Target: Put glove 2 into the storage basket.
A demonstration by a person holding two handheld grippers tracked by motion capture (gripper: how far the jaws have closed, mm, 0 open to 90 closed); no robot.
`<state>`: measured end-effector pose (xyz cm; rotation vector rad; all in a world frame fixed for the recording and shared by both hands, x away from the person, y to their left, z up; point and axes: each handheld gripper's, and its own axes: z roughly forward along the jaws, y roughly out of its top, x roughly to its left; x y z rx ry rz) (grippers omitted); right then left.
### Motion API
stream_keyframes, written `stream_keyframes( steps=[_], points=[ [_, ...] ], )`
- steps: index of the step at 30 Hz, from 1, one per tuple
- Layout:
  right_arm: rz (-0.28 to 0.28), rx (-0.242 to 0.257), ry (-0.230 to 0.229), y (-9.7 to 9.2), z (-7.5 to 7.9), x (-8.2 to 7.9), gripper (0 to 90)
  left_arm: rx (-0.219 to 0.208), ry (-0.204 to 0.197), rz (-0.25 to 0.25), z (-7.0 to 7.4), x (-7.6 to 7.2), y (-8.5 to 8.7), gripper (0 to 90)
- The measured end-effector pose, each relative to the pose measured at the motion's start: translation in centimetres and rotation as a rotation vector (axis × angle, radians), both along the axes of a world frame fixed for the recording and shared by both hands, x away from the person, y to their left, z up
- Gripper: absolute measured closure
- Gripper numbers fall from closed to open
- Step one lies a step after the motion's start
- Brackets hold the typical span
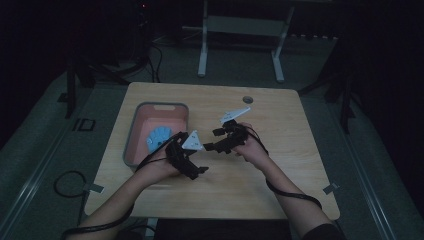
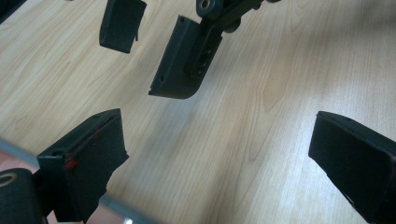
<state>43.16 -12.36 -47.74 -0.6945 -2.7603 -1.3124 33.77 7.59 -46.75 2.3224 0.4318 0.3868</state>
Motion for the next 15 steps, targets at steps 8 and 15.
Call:
stream_keyframes(
  steps=[8, 15],
  points=[
    [-0.027, 0.012, 0.019, -2.4, -1.1, -0.5, 18.5, -0.015, 0.013, -0.049, -0.9, -0.6, -1.9, 4.1],
    [-0.040, 0.007, 0.029, -4.0, -2.2, -1.1, 18.5, -0.018, 0.035, -0.089, -1.8, -1.0, -3.4, 4.2]
  ],
)
